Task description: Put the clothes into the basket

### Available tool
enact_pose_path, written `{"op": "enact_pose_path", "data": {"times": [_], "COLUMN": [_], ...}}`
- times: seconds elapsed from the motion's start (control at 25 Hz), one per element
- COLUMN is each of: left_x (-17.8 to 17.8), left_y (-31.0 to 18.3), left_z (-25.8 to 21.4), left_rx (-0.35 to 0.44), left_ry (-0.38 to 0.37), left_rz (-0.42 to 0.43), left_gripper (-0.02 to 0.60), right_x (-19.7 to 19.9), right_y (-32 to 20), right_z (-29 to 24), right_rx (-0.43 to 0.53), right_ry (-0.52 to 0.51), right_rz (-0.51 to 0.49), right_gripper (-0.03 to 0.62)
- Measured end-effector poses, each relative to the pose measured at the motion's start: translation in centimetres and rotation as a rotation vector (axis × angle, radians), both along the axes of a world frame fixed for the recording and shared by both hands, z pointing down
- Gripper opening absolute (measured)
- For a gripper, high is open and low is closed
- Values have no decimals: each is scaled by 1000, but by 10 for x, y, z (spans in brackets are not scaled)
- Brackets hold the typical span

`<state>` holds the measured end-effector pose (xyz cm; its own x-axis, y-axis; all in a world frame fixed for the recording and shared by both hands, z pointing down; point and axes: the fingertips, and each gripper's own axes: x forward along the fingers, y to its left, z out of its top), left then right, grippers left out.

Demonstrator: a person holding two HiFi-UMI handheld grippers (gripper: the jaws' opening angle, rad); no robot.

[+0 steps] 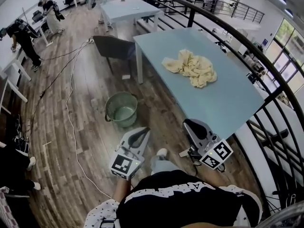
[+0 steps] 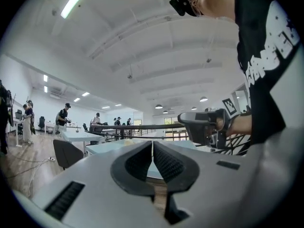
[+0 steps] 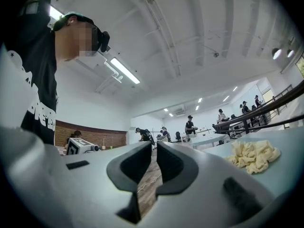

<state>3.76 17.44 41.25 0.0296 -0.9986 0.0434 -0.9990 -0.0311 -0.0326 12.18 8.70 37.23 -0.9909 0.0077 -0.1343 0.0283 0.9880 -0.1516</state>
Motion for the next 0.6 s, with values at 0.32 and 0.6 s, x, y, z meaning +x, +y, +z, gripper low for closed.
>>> {"op": "enact_pose_path", "data": {"times": [0.32, 0.6], "left_x": [-35, -52], "left_y": [-4, -20], "left_z": [4, 0], "left_rx": [-39, -39], "left_ry": [-35, -34], "left_rz": [-60, -59], "left_gripper": [15, 15], "right_x": [-32, -51], "right_y": [-19, -37], "right_z": [-1, 1], "right_rx": [14, 10], "right_ry": [-2, -1], "right_rz": [-10, 2], "right_gripper": [34, 34]}}
